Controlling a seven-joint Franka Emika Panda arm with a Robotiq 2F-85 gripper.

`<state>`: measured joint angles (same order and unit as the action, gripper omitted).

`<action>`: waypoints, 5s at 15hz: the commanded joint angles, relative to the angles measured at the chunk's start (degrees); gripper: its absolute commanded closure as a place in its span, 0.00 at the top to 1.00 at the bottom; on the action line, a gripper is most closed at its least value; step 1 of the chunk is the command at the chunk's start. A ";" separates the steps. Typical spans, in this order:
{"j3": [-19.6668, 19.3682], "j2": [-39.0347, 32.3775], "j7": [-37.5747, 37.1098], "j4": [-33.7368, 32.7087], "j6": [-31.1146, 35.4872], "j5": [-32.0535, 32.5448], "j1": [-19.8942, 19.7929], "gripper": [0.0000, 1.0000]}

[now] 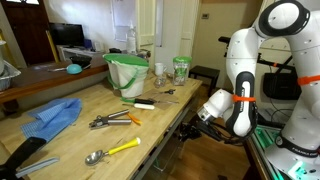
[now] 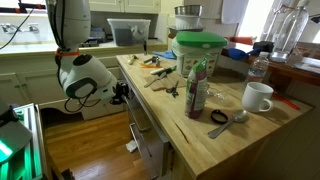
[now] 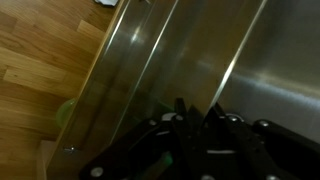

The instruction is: Open the topmost drawer.

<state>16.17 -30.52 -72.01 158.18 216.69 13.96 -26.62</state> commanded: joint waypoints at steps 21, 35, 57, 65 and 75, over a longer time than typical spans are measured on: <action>2.84 14.68 -14.03 -0.52 -18.84 26.28 -7.06 0.16; -4.75 27.41 -27.53 -0.40 -23.55 62.74 -9.15 0.35; 7.30 25.62 -48.89 -12.48 -49.09 88.61 6.21 0.00; 8.14 14.58 -69.57 -19.29 -52.46 112.16 5.11 0.00; 9.54 4.85 -77.45 -23.00 -61.35 126.21 3.35 0.00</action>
<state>24.26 -22.89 -144.26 136.65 158.08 135.36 -22.39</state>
